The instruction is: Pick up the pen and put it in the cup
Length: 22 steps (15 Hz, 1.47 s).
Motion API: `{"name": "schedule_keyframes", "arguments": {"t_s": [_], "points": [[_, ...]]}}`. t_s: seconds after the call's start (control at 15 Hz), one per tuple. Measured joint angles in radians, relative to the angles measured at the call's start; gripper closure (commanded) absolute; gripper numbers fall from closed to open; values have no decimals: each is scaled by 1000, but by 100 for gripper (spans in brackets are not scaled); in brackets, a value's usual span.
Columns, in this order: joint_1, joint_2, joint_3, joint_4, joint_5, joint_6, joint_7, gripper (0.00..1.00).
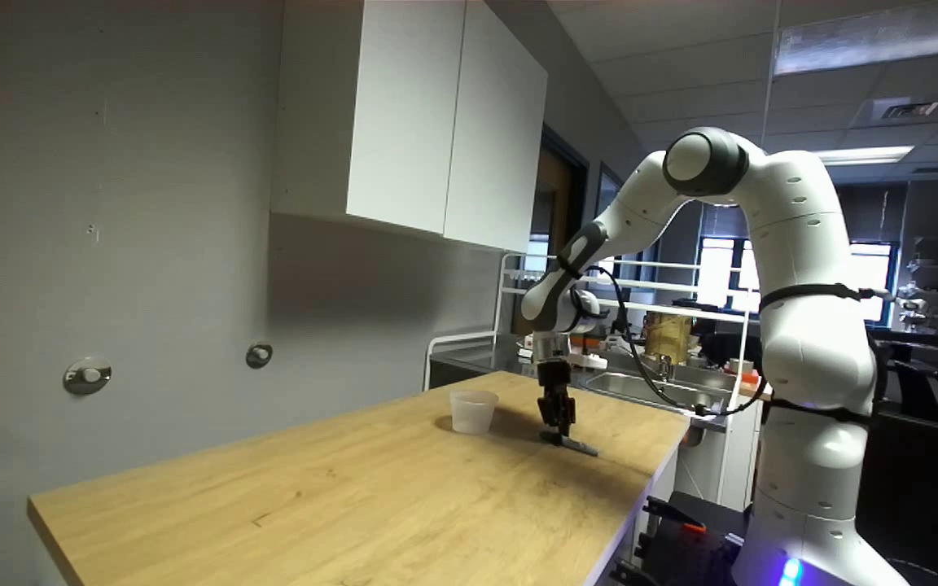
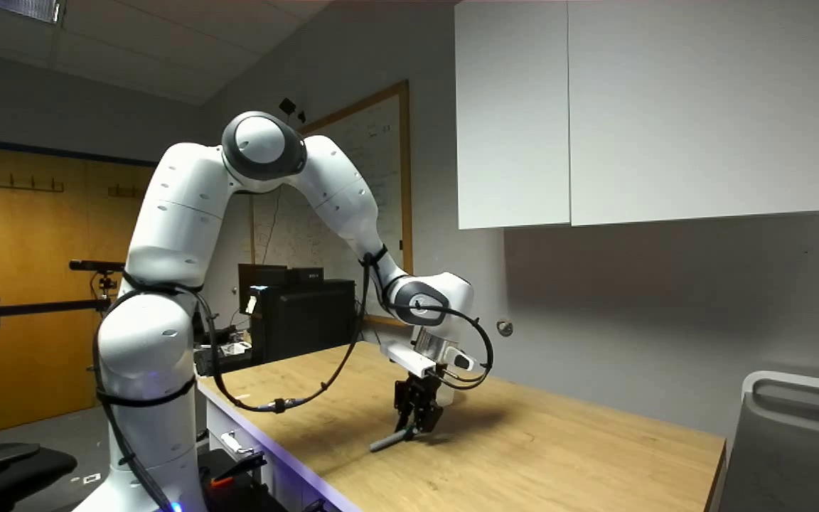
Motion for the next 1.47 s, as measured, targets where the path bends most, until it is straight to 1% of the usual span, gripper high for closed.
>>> {"name": "schedule_keyframes", "arguments": {"t_s": [0.07,0.33,0.47,0.73,1.07,1.27,1.47], "points": [[0,-2,1,0,0,-1,0,90],[0,-4,3,0,0,-1,11,90],[2,-16,4,0,2,-1,67,90],[32,-97,4,-4,3,-1,291,90],[103,-248,14,-6,-22,8,640,90],[129,-315,42,-6,-78,45,858,90],[139,-357,85,-5,-168,102,1077,90]]}}
